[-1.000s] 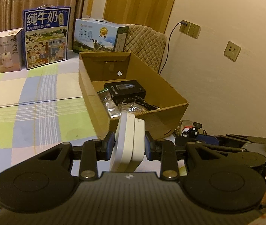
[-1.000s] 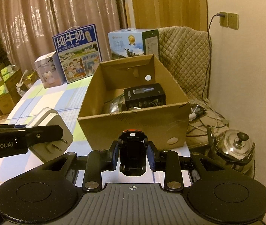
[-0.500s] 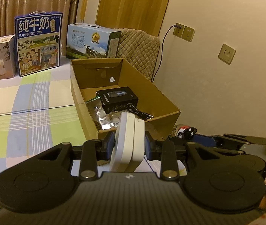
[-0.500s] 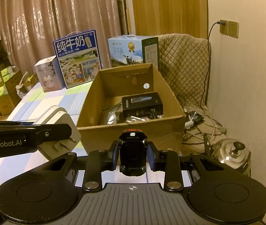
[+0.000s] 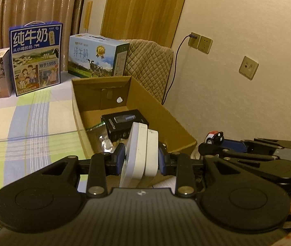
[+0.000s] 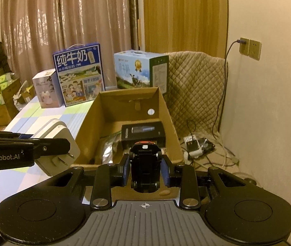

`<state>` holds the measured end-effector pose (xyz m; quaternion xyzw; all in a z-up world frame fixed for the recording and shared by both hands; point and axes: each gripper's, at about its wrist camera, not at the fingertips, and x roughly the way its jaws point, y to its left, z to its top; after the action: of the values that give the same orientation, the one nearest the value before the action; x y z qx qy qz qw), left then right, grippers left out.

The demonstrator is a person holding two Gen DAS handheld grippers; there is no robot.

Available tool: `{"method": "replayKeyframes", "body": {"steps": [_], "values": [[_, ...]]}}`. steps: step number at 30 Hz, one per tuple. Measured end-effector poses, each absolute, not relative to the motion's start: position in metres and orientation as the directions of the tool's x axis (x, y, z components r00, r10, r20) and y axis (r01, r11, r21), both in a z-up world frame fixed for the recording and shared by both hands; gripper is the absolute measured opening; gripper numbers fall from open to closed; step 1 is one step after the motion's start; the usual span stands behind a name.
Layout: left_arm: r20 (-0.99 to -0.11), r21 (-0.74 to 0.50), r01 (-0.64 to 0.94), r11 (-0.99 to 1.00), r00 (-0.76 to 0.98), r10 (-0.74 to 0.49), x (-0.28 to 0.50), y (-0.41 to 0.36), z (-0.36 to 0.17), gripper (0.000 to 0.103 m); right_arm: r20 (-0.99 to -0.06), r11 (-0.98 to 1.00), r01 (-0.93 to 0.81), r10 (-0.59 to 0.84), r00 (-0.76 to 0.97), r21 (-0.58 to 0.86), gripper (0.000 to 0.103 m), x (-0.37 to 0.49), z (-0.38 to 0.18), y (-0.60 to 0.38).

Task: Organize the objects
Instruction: 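Carry the white plug and toy car over the cardboard box, then open the left tool to drop the plug into the box while the right tool releases the car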

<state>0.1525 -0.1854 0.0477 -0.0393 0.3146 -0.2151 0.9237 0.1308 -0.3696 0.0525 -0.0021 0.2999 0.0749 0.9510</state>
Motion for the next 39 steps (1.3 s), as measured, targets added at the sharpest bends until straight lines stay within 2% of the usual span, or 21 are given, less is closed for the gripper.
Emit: {"method": "replayKeyframes", "body": {"steps": [39], "values": [[-0.602,-0.2,0.344,0.917,0.695,-0.392,0.232,-0.198,0.035,0.028,-0.577,0.976,-0.219,0.186,0.795,0.013,0.028,0.213,0.051,-0.369]]}}
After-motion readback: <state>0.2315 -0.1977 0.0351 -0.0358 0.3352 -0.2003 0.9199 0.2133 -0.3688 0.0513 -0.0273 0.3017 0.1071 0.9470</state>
